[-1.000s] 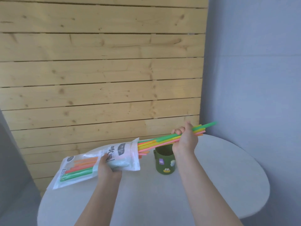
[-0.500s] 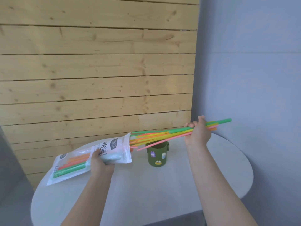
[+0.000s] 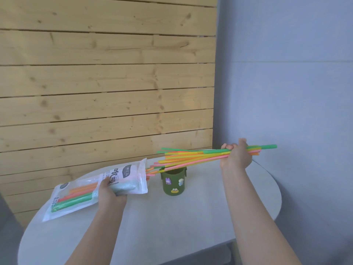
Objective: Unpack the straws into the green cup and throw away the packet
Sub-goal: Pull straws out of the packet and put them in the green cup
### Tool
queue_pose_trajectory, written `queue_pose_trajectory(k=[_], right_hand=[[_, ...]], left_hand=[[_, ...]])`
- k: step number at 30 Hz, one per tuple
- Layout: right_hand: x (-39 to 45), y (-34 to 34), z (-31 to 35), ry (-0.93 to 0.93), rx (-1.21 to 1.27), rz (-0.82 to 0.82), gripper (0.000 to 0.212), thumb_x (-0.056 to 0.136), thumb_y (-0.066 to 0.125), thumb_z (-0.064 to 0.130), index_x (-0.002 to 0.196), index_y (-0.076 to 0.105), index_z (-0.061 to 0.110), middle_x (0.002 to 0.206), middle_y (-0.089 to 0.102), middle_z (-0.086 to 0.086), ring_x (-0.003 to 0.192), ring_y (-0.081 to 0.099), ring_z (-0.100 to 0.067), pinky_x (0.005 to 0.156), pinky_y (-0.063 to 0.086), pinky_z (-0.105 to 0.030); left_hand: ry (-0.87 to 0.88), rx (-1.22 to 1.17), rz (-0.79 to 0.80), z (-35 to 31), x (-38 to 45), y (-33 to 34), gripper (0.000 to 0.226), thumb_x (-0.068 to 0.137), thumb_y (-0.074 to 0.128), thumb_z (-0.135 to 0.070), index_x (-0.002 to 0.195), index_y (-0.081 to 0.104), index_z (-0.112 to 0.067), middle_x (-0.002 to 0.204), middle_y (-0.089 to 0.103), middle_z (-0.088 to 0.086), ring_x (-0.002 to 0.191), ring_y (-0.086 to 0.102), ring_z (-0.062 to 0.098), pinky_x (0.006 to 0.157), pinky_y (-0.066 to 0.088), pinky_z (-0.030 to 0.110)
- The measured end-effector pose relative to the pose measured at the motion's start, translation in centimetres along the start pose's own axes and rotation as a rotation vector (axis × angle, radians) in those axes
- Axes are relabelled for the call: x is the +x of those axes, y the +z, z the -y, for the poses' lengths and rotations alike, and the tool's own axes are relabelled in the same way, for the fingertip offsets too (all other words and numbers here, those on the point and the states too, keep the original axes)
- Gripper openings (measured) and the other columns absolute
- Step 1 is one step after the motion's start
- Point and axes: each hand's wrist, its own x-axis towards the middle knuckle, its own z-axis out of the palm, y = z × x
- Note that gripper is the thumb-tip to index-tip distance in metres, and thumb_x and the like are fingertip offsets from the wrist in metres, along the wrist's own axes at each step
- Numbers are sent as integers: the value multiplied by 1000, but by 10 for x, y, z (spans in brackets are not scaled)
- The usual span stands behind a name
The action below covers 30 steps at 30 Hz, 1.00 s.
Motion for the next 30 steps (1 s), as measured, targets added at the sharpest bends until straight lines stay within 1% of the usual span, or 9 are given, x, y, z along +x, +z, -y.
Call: queue_pose_trajectory(k=[5,9,11,13,17,20,25,27,30], right_hand=[[4,-2,10,-82,-42,-15,15,91,56,17,77,51,13,55,35,-2,37,33,-13,43,41,-23],[4,-4,18,-150,-106,-2,17,92,55,19,76,50,15,53,37,-2,36,37,-13,45,44,-24],[4,-4,22,-164,-116,0,17,92,56,20,76,51,15,52,37,-1,37,38,-14,46,45,-24],[3,-4,26,-171,-114,6,17,92,55,19,76,51,15,52,37,-1,39,37,-15,46,43,-25],[0,-4,28,-186,-127,22,20,91,55,18,72,50,16,50,36,0,36,36,-14,45,42,-24],[-3,-3,30,-180,-148,23,20,90,57,20,71,50,17,48,38,2,33,37,-11,42,43,-21],[-7,-2,33,-185,-146,32,23,90,57,20,69,49,17,42,37,4,35,35,-13,41,43,-21],[-9,-2,31,-173,-147,40,22,90,58,20,70,50,17,37,37,7,35,35,-13,41,42,-21],[-11,0,29,-180,-160,39,20,90,57,20,71,50,16,42,37,5,35,34,-13,41,42,-22]], left_hand=[[-4,11,0,5,2,1,7,91,56,-19,86,60,-17,92,67,-6,79,65,11,87,52,30],[10,23,11,6,4,1,8,92,54,-19,87,59,-17,93,67,-6,80,65,10,87,52,30],[10,33,-3,7,5,2,7,92,54,-19,88,59,-18,96,66,-6,80,65,10,85,53,29],[11,45,-5,8,5,2,6,92,55,-19,87,59,-18,95,66,-7,80,65,9,83,53,28],[12,73,-14,9,3,2,6,91,56,-21,87,61,-20,93,67,-9,81,65,8,88,52,26],[24,85,-21,11,2,2,5,91,56,-20,88,60,-20,94,67,-8,80,65,8,86,53,27],[30,84,-11,13,-2,3,8,92,54,-20,85,59,-21,91,66,-9,81,65,8,83,53,26],[29,59,-24,13,-3,4,8,92,55,-20,85,59,-21,92,67,-9,80,66,8,86,53,27],[21,51,-38,15,-2,6,6,91,56,-20,87,59,-21,95,67,-9,79,65,7,89,53,28]])
